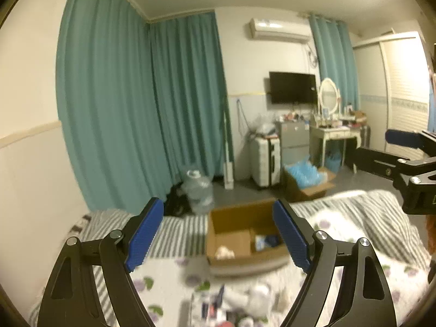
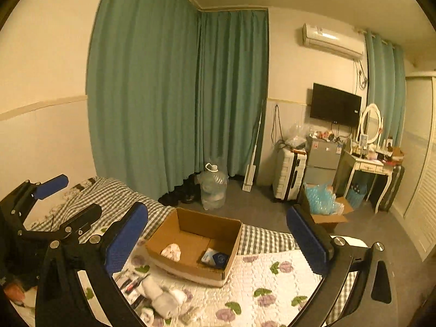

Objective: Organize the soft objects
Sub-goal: 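Grasp the white sock with green ring in the left gripper while the right gripper grasps the white plastic toy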

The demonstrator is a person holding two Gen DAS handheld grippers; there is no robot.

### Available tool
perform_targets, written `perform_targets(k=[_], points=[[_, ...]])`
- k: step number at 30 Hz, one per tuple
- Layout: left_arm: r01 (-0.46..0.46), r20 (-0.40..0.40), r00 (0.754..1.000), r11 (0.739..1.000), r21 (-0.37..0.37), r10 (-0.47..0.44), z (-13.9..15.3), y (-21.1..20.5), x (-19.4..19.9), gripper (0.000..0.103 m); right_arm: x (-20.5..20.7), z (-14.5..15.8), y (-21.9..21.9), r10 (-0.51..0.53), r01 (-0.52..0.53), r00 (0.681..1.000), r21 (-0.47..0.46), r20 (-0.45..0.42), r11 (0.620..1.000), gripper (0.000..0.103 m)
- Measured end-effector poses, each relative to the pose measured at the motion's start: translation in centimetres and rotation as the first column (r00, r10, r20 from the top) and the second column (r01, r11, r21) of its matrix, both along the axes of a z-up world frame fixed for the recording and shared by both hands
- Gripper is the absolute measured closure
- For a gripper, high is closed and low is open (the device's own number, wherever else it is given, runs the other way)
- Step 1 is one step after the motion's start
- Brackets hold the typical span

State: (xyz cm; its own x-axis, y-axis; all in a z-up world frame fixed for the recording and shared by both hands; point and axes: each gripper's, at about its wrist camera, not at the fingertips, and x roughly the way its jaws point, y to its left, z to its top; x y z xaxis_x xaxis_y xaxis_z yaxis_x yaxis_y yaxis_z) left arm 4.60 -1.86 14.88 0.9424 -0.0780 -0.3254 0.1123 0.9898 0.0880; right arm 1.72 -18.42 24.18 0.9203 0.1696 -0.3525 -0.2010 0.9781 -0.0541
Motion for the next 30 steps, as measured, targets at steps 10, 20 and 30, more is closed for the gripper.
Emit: perform_targets(k=[10,20,30], points=[[-0.060,-0.133,0.990,0.998,-0.027,0.056,-8.5,-0.6,-0.9,0.019,-3.4,-9.4,1.3,0.070,-0.074,0.990,-0.034,-0.121,0.997,0.001],[-0.084,-0.317,0.947,0.994,-0.072,0.057,-19.1,-1.5,1.0,0.019,2.2,-26.3,-2.1,0.017,-0.021,0.896,-0.004,-0.444,1.000,0.002],[-0.031,-0.513,0.858,0.999,-0.032,0.010,-27.1,-2.5,2.2,0.019,5.5,-33.4,-2.0,-0.056,0.024,0.796,-0.061,-0.602,0.998,0.014]])
